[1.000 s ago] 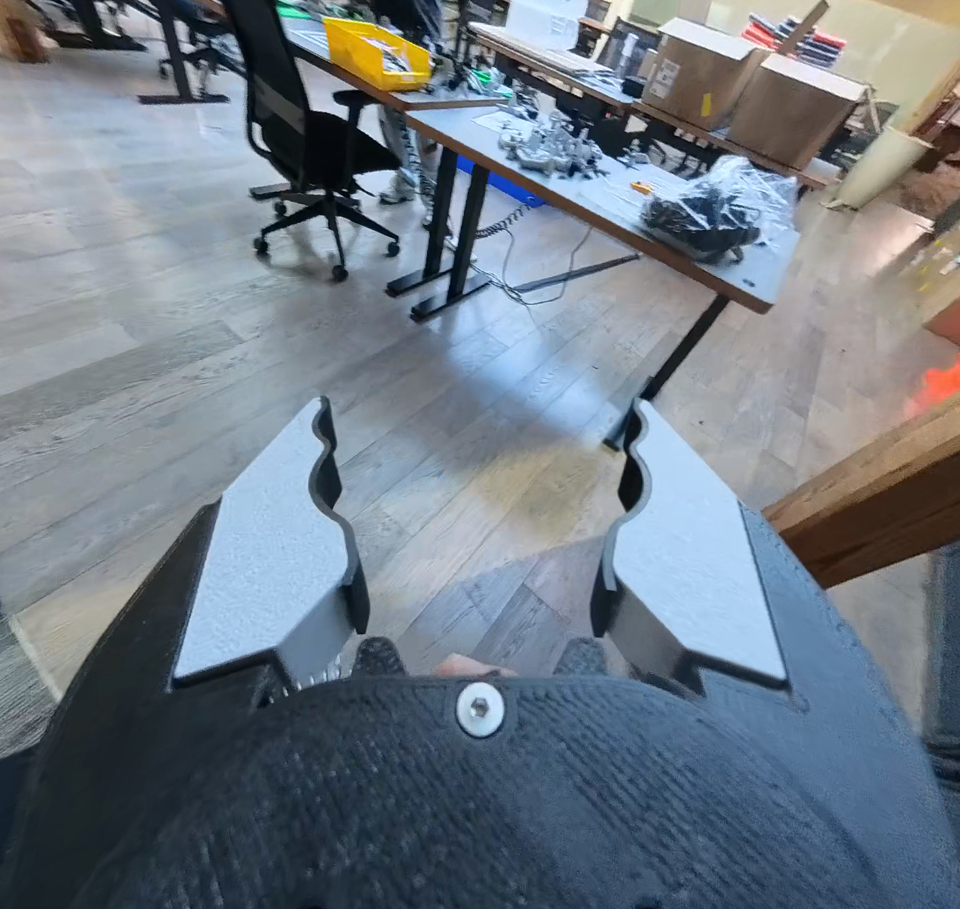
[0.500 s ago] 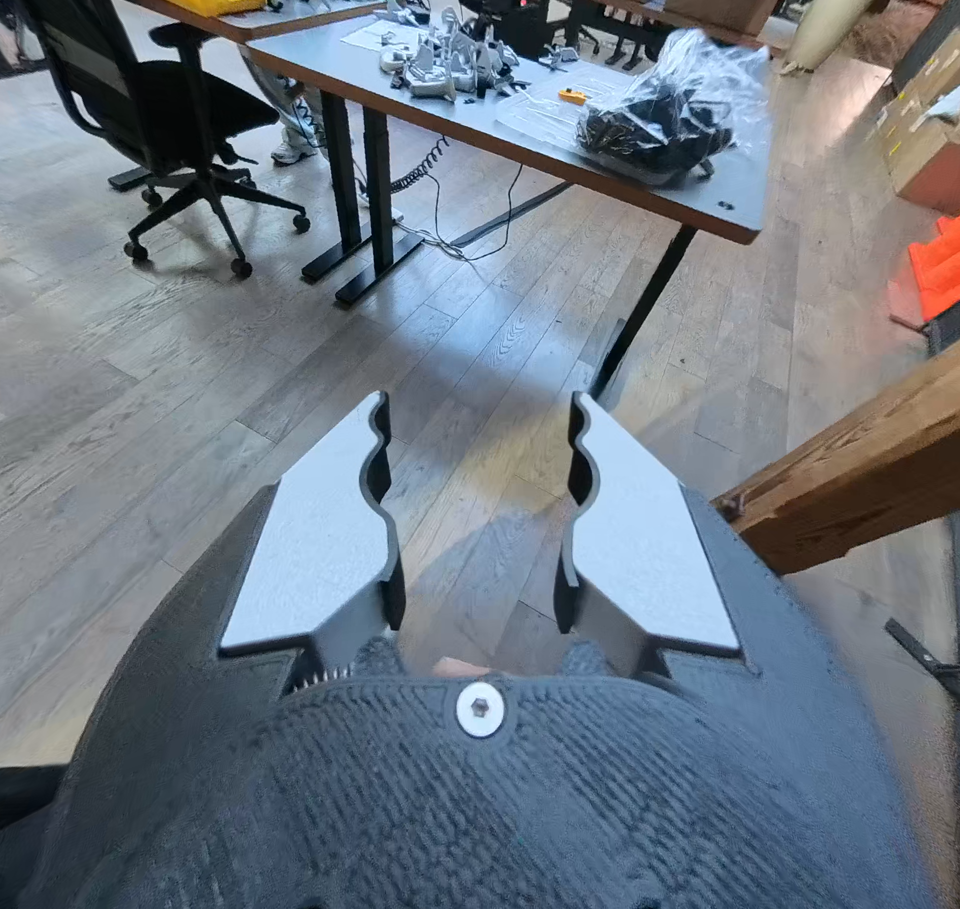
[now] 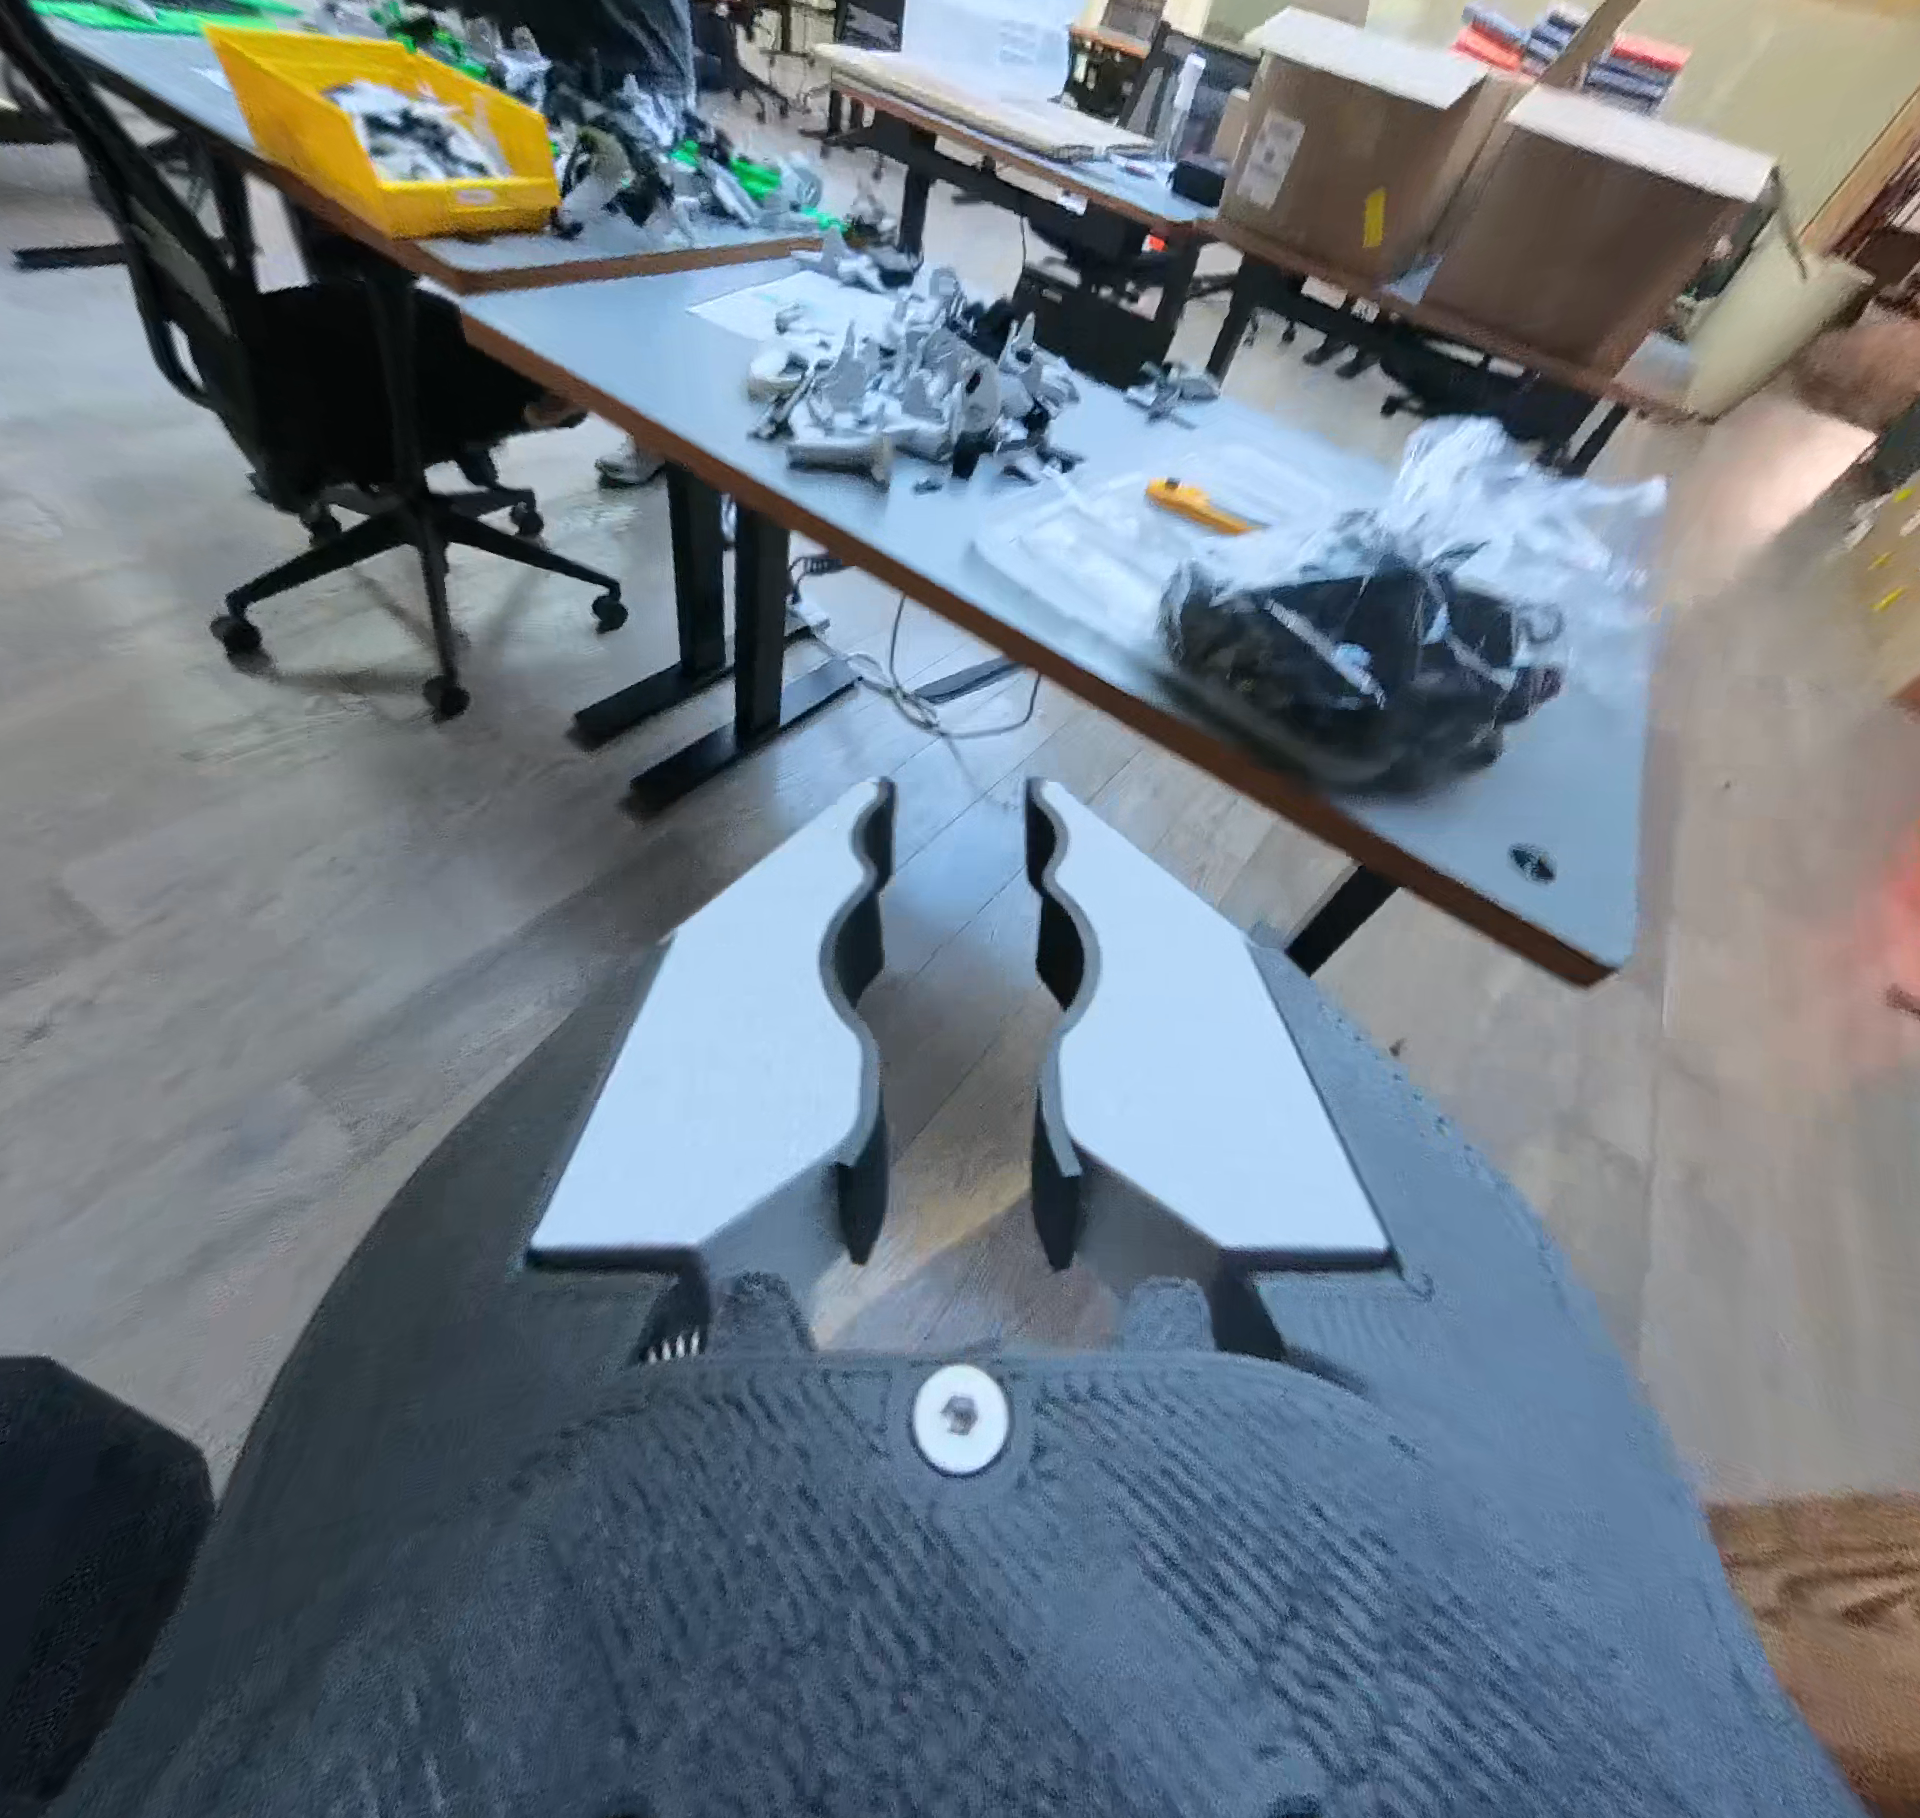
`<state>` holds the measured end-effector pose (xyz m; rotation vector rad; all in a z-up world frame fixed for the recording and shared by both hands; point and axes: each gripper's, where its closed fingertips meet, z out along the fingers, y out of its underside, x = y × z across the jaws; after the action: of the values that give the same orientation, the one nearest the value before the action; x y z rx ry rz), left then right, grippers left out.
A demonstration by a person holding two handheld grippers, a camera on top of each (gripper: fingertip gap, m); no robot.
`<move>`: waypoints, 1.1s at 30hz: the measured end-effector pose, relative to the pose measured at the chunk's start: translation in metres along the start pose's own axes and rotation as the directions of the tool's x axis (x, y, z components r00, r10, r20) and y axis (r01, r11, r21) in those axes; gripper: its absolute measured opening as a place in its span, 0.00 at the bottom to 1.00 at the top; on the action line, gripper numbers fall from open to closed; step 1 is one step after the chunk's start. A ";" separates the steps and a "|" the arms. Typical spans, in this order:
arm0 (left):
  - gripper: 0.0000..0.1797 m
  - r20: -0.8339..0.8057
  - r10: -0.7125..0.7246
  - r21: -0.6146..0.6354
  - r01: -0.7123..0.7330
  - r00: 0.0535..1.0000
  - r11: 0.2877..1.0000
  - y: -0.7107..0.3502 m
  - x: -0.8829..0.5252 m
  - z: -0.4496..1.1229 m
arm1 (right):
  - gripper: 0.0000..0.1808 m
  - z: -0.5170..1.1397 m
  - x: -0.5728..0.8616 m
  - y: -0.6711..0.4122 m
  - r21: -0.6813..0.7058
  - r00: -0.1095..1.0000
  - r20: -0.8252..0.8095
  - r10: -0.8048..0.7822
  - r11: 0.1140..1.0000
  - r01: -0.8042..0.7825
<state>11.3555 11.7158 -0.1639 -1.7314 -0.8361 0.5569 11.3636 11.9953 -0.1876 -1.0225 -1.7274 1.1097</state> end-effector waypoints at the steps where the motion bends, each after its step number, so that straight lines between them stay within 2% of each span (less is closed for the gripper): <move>1: 0.30 0.001 -0.007 0.002 0.007 1.000 1.000 -0.005 -0.010 0.015 | 0.09 0.013 0.008 -0.012 0.015 1.000 0.007 -0.001 1.000 0.001; 2: 0.27 0.001 -0.013 0.010 0.013 1.000 1.000 -0.011 -0.019 0.030 | 0.04 0.026 0.014 -0.022 0.029 1.000 0.013 -0.001 1.000 0.000; 3: 0.20 0.003 -0.014 0.022 0.014 1.000 1.000 -0.017 -0.028 0.044 | 0.00 0.042 0.021 -0.032 0.043 1.000 0.018 -0.002 0.999 0.002; 4: 0.15 0.005 -0.016 0.034 0.015 1.000 0.999 -0.023 -0.037 0.059 | 0.00 0.054 0.026 -0.037 0.055 1.000 0.028 -0.007 0.998 0.005; 5: 0.15 0.005 -0.022 0.040 0.022 1.000 0.999 -0.028 -0.046 0.075 | 0.00 0.067 0.030 -0.039 0.051 0.999 0.037 -0.015 0.999 0.013; 9: 0.15 -0.011 -0.018 0.019 0.018 1.000 1.000 -0.037 -0.083 0.140 | 0.00 0.120 0.051 -0.040 0.008 0.997 0.012 -0.082 0.997 0.082; 12: 0.17 -0.034 -0.008 -0.016 0.007 0.999 1.000 -0.040 -0.120 0.191 | 0.00 0.158 0.070 -0.044 -0.014 0.998 0.006 -0.068 0.998 0.068; 16: 0.18 -0.043 0.014 -0.053 -0.016 0.999 0.998 -0.046 -0.186 0.265 | 0.05 0.216 0.092 -0.045 -0.064 0.998 0.007 -0.069 0.996 0.069; 19: 0.19 -0.026 0.055 -0.134 -0.058 0.998 0.989 -0.038 -0.240 0.318 | 0.10 0.264 0.102 -0.041 -0.134 0.998 0.020 -0.056 0.989 0.058; 23: 0.23 0.008 0.136 -0.223 -0.130 0.991 0.966 -0.008 -0.317 0.375 | 0.18 0.334 0.107 -0.040 -0.145 0.999 0.035 0.021 0.989 -0.016; 26: 0.27 0.039 0.153 -0.305 -0.134 0.988 0.943 0.021 -0.362 0.411 | 0.21 0.385 0.095 -0.041 -0.185 0.994 0.099 0.045 0.982 -0.026; 33: 0.28 -0.004 0.226 -0.468 -0.202 0.974 0.860 0.088 -0.404 0.479 | 0.26 0.490 0.069 -0.044 -0.244 0.956 0.287 0.070 0.970 0.002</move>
<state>10.7738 11.6894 -0.4109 -2.2826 -0.8666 0.5811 10.8799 11.9132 -0.2659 -1.0792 -2.1329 1.1364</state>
